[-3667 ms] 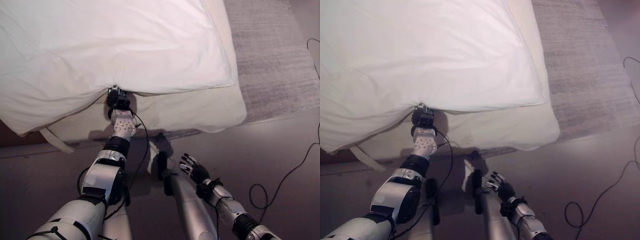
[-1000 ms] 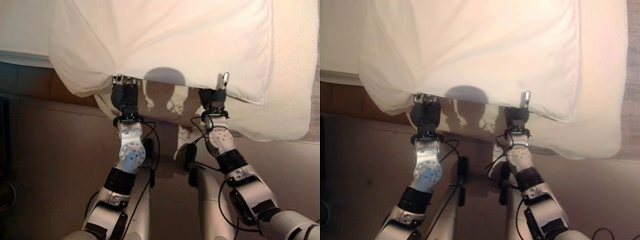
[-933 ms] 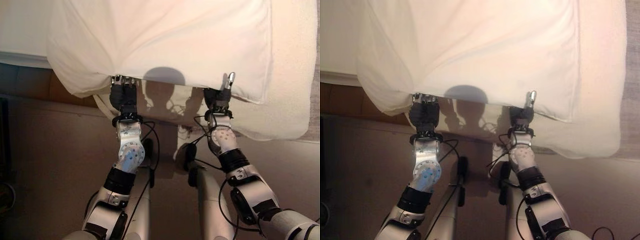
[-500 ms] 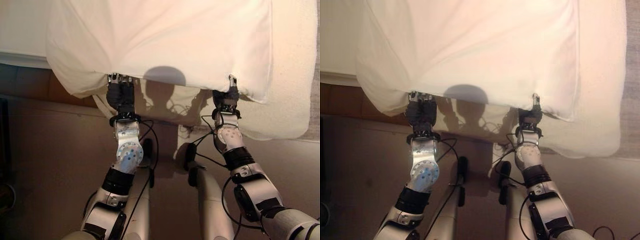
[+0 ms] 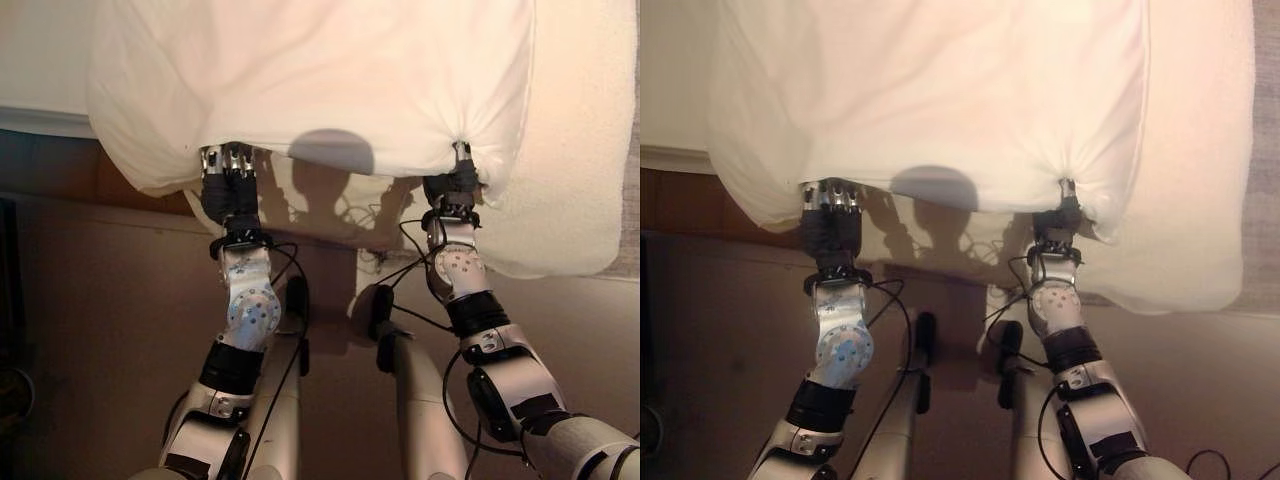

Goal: Make the bed

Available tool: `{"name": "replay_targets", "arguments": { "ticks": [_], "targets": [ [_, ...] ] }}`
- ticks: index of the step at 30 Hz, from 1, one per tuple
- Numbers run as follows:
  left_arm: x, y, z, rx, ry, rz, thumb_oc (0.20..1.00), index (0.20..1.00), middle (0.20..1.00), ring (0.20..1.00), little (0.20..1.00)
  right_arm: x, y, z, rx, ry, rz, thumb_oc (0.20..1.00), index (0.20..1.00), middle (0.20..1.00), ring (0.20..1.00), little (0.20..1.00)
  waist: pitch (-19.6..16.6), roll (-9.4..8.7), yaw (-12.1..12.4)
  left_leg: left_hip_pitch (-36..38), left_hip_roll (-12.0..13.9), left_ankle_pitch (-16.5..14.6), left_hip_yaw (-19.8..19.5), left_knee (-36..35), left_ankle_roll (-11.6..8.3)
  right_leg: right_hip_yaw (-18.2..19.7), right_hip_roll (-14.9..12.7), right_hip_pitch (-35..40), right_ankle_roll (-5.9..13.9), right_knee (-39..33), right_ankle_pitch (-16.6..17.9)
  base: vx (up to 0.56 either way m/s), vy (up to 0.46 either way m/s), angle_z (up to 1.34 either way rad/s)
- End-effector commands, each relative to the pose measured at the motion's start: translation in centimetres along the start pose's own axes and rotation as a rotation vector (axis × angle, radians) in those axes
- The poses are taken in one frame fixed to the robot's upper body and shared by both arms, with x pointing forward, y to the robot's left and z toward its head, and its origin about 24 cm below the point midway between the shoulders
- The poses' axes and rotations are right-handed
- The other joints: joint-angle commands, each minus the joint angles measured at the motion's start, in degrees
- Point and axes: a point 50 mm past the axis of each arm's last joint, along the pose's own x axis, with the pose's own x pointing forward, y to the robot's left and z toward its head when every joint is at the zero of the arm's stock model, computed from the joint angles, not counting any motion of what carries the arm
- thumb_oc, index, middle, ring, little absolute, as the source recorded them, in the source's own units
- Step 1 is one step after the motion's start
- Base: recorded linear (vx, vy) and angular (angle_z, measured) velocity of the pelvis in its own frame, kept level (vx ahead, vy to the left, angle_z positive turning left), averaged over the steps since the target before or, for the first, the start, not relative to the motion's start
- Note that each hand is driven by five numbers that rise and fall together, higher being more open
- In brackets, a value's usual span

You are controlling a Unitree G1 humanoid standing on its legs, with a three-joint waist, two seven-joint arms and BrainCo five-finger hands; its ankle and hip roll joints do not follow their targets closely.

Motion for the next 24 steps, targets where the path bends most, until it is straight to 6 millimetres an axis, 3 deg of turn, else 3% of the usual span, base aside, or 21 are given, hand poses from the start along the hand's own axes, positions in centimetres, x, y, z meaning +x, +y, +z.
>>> {"name": "replay_targets", "arguments": {
  "ticks": [1,7,8,13,18,24],
  "targets": [
    [-0.1,1.1,3.1,0.045,-0.129,0.000,1.000,1.000,1.000,1.000,1.000,-1.2,3.0,-0.2,-0.014,0.017,0.225,0.200,0.200,0.200,0.200,0.200,-4.81,1.14,-0.16,-0.90,-3.01,-1.05,0.66,-0.09,2.90,1.86,0.32,2.67,6.11,-3.57,0.88,0.00,0.000,0.00],
    [-0.7,3.6,2.1,0.009,-0.098,0.129,1.000,1.000,1.000,1.000,1.000,-1.7,5.2,-1.9,0.019,0.062,0.321,0.200,0.200,0.200,0.200,0.200,-4.92,0.49,-0.56,-1.25,-2.55,-0.40,1.24,-0.33,2.79,2.07,0.43,1.97,5.92,-3.50,1.47,0.00,0.000,0.00],
    [-0.8,4.8,2.0,0.029,-0.087,0.181,1.000,1.000,1.000,1.000,1.000,-1.8,5.8,-2.2,0.033,0.072,0.352,0.200,0.200,0.200,0.200,0.200,-4.96,0.19,-0.71,-1.04,-2.44,-0.33,1.38,-0.61,2.78,2.31,0.63,2.09,5.90,-3.71,1.61,0.00,0.000,0.00],
    [-1.4,5.9,0.7,0.038,-0.015,0.220,1.000,1.000,1.000,1.000,1.000,-2.4,7.0,-3.0,0.037,0.117,0.418,0.200,0.200,0.200,0.200,0.200,-4.92,-0.53,-1.14,-1.05,-2.07,-0.41,1.86,-0.36,2.85,2.85,0.83,1.80,5.85,-3.57,1.80,-0.01,0.001,-0.08],
    [-3.9,7.7,-2.9,0.070,0.189,0.289,1.000,1.000,1.000,1.000,1.000,-2.9,8.5,-4.0,0.045,0.181,0.499,0.200,0.200,0.200,0.200,0.200,-4.70,-0.88,-2.03,-0.43,-2.03,-0.60,2.37,-0.69,3.13,3.23,1.00,2.41,5.91,-3.99,1.93,0.00,-0.001,-0.02],
    [-4.8,7.3,-5.8,0.030,0.308,0.297,1.000,1.000,1.000,1.000,1.000,-3.1,9.1,-5.0,0.078,0.223,0.529,0.200,0.200,0.200,0.200,0.200,-4.87,-1.28,-2.81,-0.44,-1.98,-0.07,2.61,-1.17,2.96,3.54,1.13,2.23,5.92,-4.26,2.53,0.00,0.000,-0.01]
  ]
}}
